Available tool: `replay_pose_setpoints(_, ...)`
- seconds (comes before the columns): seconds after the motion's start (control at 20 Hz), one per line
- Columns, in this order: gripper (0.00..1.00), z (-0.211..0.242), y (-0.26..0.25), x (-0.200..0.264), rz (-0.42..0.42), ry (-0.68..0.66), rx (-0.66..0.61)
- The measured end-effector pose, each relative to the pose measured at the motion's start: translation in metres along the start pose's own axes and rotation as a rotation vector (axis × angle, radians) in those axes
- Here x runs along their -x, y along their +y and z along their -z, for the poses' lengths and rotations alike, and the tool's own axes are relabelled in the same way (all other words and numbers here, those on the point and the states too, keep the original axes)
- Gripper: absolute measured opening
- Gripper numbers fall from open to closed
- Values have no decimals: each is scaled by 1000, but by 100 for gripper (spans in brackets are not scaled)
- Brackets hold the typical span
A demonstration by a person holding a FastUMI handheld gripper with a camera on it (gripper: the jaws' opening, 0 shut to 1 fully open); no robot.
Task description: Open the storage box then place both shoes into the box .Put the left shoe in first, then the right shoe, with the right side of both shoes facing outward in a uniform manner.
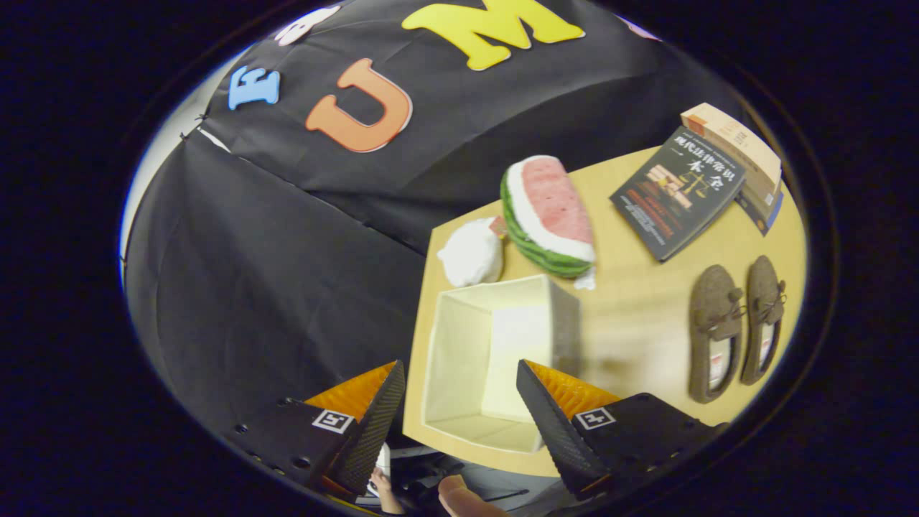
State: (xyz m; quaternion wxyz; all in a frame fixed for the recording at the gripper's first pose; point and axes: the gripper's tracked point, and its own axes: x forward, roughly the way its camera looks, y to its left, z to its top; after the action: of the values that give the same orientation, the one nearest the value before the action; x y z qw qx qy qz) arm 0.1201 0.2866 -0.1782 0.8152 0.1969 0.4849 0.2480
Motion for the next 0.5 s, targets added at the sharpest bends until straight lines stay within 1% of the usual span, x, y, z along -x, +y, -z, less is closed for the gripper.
replay_pose_setpoints(0.1, 96, -5, -45, 7, 64, -6, -9)
replay_pose_setpoints(0.15, 96, -3, -61, 18, 92, -2, -22)
replay_pose_setpoints(0.3, 96, -6, -123, 20, 170, 9, -48)
replay_pose_setpoints(0.4, 96, -3, -163, 19, 235, 30, -43)
replay_pose_setpoints(0.5, 96, 2, -201, 17, 297, 50, -8)
